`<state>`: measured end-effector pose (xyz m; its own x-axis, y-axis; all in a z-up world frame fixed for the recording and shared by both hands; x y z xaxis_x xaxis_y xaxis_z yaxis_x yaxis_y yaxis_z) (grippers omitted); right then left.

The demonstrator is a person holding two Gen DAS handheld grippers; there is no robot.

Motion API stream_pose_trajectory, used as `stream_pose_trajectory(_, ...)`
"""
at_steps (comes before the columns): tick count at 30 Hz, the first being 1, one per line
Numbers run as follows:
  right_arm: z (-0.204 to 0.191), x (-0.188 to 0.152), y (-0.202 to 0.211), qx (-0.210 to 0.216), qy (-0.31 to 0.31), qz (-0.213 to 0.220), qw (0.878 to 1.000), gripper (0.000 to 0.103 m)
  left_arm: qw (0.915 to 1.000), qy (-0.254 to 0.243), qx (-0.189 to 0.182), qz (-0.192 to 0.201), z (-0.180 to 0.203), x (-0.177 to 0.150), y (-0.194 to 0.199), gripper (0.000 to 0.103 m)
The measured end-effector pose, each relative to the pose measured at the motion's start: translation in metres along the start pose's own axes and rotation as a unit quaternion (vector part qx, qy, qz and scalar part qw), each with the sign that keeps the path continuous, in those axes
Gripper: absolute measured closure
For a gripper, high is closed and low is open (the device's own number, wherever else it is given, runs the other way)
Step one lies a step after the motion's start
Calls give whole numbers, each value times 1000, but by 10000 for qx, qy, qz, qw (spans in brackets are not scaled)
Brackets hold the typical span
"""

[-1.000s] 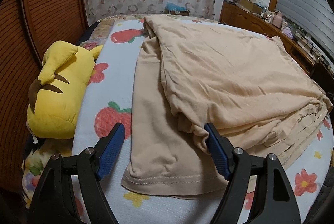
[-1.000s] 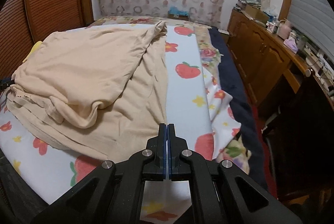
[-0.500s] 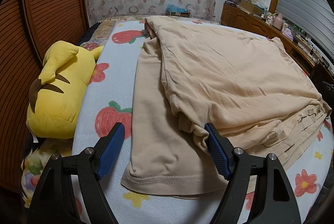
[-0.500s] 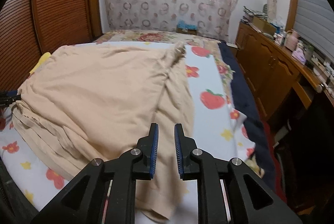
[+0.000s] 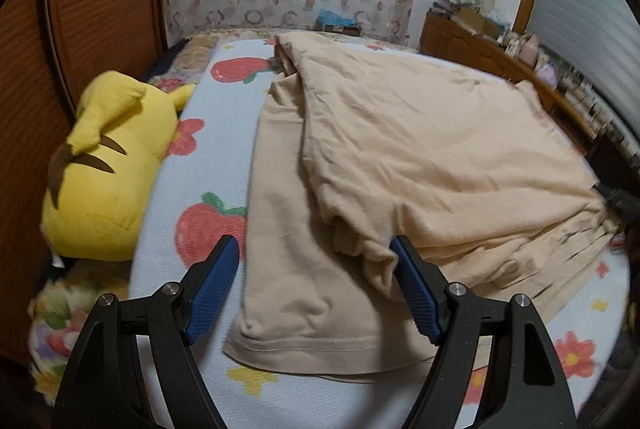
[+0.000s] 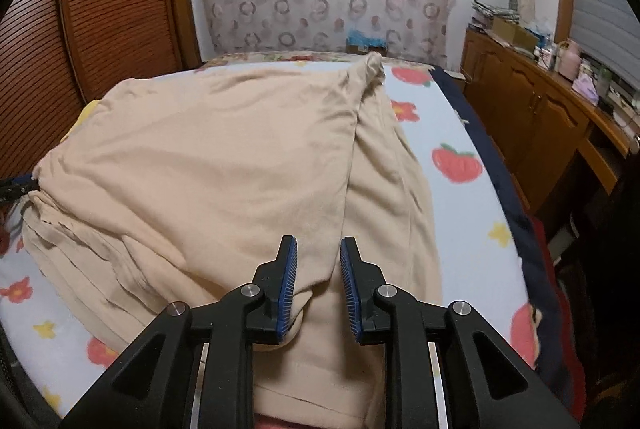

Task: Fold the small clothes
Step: 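Grasp the folded shirt's hem edge with the left gripper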

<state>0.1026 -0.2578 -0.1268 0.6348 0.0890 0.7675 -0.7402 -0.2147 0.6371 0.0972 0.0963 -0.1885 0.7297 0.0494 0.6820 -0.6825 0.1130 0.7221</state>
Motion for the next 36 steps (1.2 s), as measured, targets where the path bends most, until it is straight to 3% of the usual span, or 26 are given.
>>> stream_pose_trajectory(3, 1, 0, 0, -81, -16, 110, 9999, 79, 10000, 64, -42, -16, 0, 3, -2, 25)
stream_pose_trajectory(7, 7, 0, -2, -203, -186, 286, 9992, 56, 9995, 197, -261, 7, 8, 7, -4, 25)
stream_pose_trajectory(12, 2, -1, -7, -102, -220, 369, 9990, 51, 9983, 292, -507, -1, 17, 13, -5, 25)
stream_pose_trajectory(14, 2, -2, -8, -135, -182, 370, 9991, 49, 9984, 226, -515, -43, 22, 14, -9, 36)
stream_pose_trajectory(16, 3, -2, -8, -95, -191, 375, 9991, 49, 9993, 104, -358, -51, 23, 16, -12, 57)
stream_pose_trajectory(17, 3, -1, -9, -77, -207, 386, 9990, 48, 9997, 34, -253, -58, 22, 17, -12, 62)
stream_pose_trajectory(19, 4, -2, -9, -37, -185, 405, 9990, 47, 9997, -7, -241, -81, 22, 17, -12, 87)
stream_pose_trajectory(29, 0, 0, -13, 150, -63, 234, 9996, 33, 9966, -469, -334, 597, 57, 65, 34, 91)
stream_pose_trajectory(36, 1, 9, -4, 197, -134, 355, 9991, 33, 9887, -762, -862, 957, 105, 109, 50, 92)
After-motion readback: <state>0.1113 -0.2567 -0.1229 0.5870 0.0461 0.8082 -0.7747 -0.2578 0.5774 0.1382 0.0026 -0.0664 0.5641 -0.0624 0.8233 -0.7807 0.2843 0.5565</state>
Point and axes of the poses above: each gripper's, at about its wrist camera, not at the fingertips, and y roughly against the way its jaws point, z to its right, x to its top, the point moved 10 cm from there along -y, roughly the way its jaws point, and after that the axes turned 3 degrees about -y, right-handed, at the moved point
